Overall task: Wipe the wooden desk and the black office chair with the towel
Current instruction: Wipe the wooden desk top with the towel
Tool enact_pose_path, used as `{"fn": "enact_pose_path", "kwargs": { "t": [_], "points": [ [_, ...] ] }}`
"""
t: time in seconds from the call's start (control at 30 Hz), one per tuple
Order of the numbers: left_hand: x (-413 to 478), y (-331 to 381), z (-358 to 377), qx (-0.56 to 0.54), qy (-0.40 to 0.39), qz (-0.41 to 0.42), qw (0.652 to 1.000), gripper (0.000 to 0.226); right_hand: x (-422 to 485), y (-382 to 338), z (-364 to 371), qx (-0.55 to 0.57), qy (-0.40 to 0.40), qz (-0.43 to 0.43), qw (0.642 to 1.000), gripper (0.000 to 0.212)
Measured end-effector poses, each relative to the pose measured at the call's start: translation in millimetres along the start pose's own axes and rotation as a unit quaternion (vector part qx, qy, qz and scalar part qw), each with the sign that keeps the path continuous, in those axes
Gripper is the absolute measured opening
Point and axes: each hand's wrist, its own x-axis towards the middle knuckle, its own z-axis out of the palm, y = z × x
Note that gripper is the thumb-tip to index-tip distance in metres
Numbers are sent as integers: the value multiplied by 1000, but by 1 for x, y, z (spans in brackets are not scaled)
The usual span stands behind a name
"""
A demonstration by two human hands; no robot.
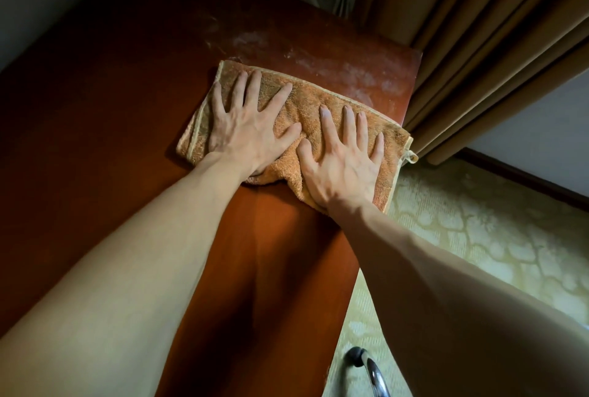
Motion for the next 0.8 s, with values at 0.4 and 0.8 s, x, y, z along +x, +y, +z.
{"fn": "enact_pose_path", "kwargs": {
  "t": [0.4,0.8],
  "points": [
    [67,13,0,20,-3,-25,1000,79,82,16,-9,-6,1,-29,1000,76],
    [159,24,-2,40,-15,-35,998,80,175,32,-15,14,6,-54,998,73]
  ]
}}
